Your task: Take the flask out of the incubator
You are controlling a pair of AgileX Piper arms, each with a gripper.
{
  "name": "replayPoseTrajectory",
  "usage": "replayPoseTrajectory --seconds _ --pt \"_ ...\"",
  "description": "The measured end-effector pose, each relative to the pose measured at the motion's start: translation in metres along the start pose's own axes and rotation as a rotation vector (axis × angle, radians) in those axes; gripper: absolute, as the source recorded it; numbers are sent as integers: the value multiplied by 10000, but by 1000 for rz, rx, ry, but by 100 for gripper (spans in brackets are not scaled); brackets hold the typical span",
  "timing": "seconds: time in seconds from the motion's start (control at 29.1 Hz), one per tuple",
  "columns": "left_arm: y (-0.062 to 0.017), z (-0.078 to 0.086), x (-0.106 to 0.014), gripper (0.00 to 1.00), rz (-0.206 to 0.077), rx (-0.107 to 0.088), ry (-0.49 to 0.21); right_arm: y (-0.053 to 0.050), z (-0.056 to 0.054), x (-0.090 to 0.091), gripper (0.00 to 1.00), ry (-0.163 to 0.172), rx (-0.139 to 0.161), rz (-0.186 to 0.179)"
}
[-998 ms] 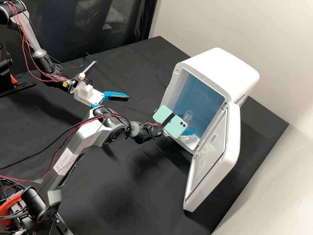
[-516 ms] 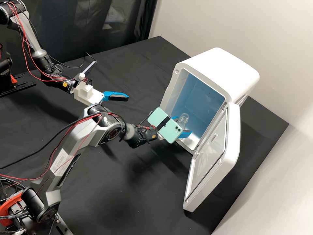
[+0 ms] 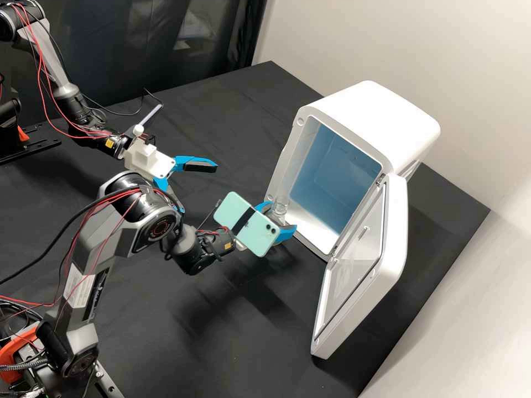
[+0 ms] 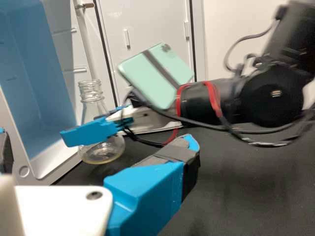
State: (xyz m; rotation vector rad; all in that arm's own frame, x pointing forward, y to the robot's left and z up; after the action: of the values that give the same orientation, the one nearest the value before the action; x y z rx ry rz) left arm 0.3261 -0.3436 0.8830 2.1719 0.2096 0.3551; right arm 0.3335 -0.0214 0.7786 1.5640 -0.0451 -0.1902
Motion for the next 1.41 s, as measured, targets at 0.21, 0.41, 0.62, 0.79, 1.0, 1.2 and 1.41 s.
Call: replayPoseTrajectory --seconds 0.21,0.41,0.62,0.79,1.0,1.2,1.41 --pt "0 0 0 100 0 0 0 -58 144 -292 0 12 -7 -27" --pt "0 0 0 100 0 0 0 -137 248 -444 0 -8 -10 -73" --pt "10 2 -10 100 2 0 0 -263 318 -428 0 -34 -2 -98" --pt "21 4 -25 100 4 0 -1 -386 367 -401 0 -24 -17 -90" --pt "21 4 -25 100 4 0 -1 -452 431 -381 0 -15 -39 -76" --pt "64 11 -36 100 17 1 -3 -460 448 -379 100 -18 -42 -69" --pt "54 10 -46 100 13 1 -2 -459 449 -376 100 -20 -48 -69"
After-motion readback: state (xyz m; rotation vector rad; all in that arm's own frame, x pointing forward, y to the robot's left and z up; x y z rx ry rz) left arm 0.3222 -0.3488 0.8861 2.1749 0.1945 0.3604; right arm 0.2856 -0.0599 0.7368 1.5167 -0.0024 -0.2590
